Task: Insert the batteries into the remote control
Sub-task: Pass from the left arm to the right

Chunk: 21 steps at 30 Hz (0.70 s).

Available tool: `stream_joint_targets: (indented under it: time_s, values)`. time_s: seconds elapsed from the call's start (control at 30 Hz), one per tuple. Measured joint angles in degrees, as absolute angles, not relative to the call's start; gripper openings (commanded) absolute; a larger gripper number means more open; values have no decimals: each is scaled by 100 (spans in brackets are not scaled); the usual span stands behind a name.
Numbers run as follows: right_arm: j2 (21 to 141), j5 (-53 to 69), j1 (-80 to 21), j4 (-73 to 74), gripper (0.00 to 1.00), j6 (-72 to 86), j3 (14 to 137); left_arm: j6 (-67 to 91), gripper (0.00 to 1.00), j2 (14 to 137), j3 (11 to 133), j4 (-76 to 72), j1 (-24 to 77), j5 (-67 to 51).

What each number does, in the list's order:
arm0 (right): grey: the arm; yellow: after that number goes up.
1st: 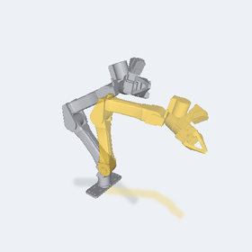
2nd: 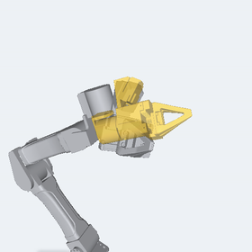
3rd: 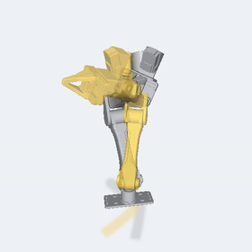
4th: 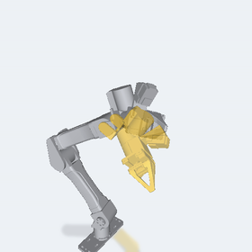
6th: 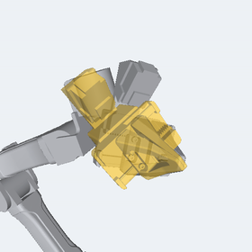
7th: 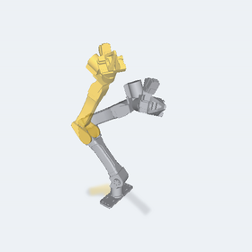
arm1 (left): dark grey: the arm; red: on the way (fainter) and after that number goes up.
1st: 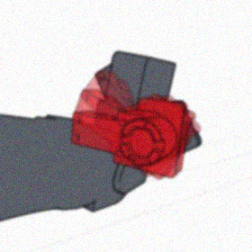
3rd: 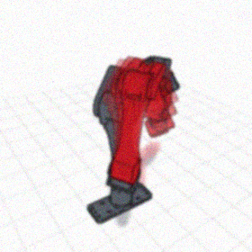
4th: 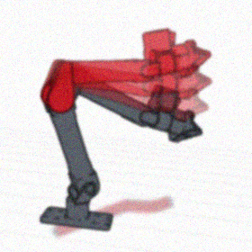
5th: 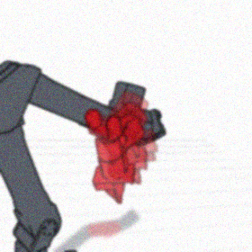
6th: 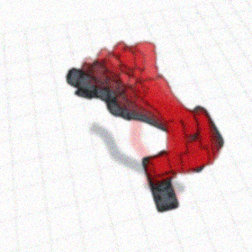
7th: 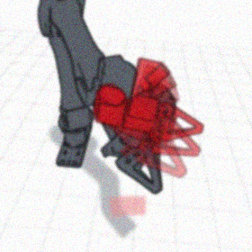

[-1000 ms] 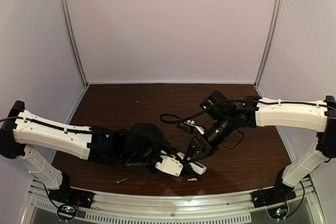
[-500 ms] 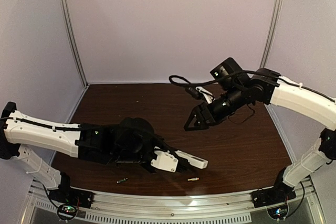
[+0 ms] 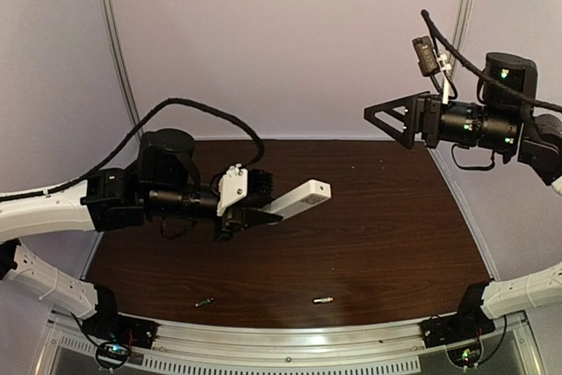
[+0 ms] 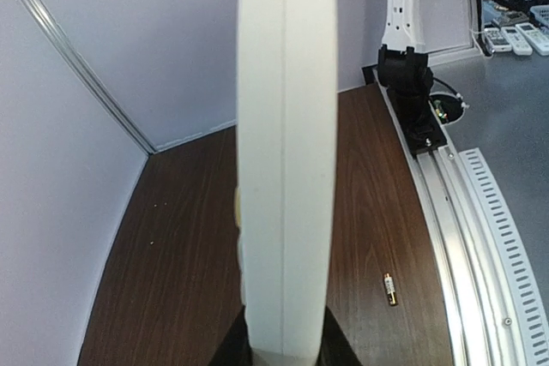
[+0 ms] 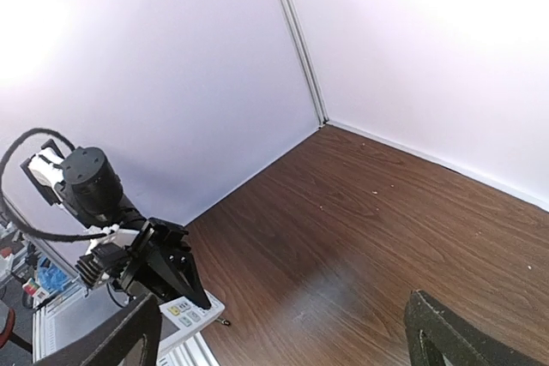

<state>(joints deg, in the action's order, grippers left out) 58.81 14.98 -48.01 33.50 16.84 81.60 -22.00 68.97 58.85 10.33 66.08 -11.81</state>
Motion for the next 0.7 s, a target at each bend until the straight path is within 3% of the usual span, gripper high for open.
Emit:
stream_joint_targets:
  time_s: [0.3, 0.53, 0.7]
  values:
    - [6635, 2967, -4801, 2740, 100, 1699, 7389, -784, 0, 7282, 6613, 1039, 5275, -3247]
    - [6722, 3741, -4825, 2255, 99, 1839, 7264, -1, 0, 7898, 6869, 1096, 4871, -4497]
    - [6914, 3966, -4897, 1946, 84, 1940, 7266, 305, 0, 8246, 7057, 1157, 4871, -5074]
